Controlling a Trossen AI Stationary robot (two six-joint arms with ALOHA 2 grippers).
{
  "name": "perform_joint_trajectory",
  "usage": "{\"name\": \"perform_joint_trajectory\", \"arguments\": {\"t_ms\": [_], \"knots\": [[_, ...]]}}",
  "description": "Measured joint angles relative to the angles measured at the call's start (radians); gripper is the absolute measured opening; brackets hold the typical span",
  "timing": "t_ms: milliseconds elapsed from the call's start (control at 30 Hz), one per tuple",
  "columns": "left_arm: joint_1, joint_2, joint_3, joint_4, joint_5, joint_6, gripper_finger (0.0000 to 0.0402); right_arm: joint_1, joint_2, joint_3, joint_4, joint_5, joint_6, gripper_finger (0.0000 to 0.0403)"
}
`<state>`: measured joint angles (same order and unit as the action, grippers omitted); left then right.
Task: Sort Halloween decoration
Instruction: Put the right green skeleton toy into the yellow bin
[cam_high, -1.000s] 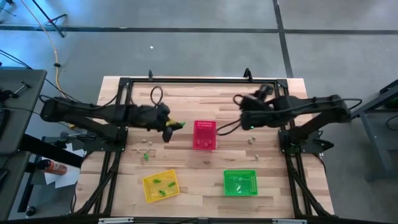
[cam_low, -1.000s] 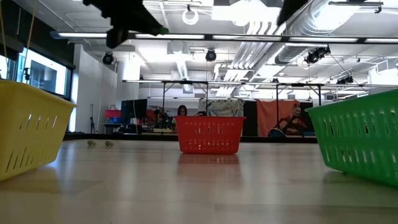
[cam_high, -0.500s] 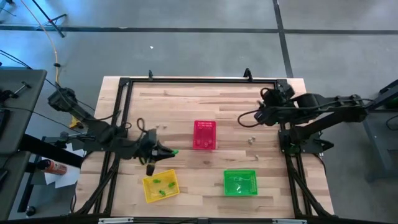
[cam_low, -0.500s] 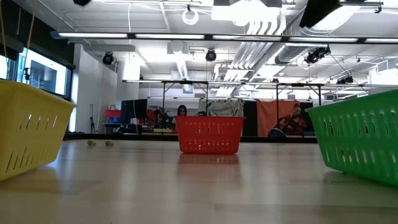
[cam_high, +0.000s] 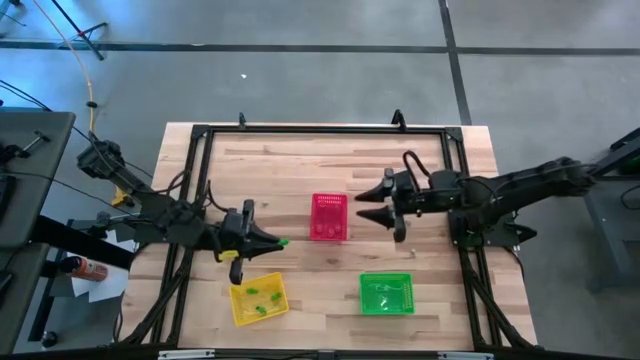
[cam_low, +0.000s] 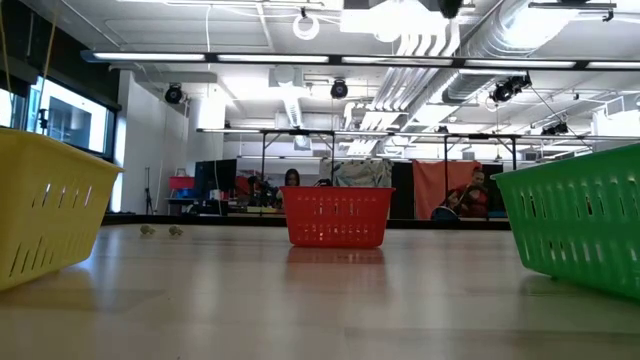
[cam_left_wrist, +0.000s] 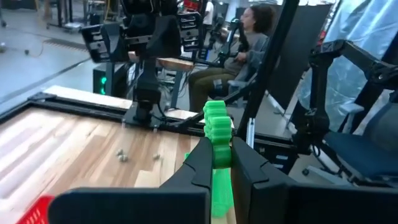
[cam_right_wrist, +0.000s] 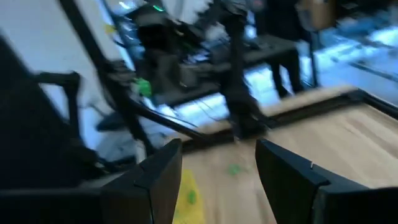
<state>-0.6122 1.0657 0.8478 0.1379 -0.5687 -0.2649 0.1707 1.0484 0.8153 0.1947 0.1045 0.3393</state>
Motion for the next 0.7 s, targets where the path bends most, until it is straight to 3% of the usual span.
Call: {"name": "perform_joint_trajectory", "arguments": {"t_ms": [67,333,433,567,700], "knots": [[0.009,0.0,0.0,0.001,0.017,0.014,0.0005,0.004,0.032,-0.007,0.075,-0.036,-0.009,0.0199],[0.013,0.0,0.0,0.001,0.106,-0.033,0.0006,0.011,0.104,0.021,0.072,-0.053,-0.045,0.0199],[-0.004,0.0,0.0,-0.053,0.237,-0.224,0.0007,0.011,0.104,0.022,0.067,-0.053,-0.075,0.0199],[-0.067,0.012,0.001,-0.252,0.469,-0.618,0.0007,0.01,0.104,0.022,0.056,-0.052,-0.112,0.0199],[-0.188,0.085,-0.001,-0.454,0.52,-0.868,0.0007,-0.006,0.104,0.022,0.015,-0.049,-0.119,0.0199]]}}
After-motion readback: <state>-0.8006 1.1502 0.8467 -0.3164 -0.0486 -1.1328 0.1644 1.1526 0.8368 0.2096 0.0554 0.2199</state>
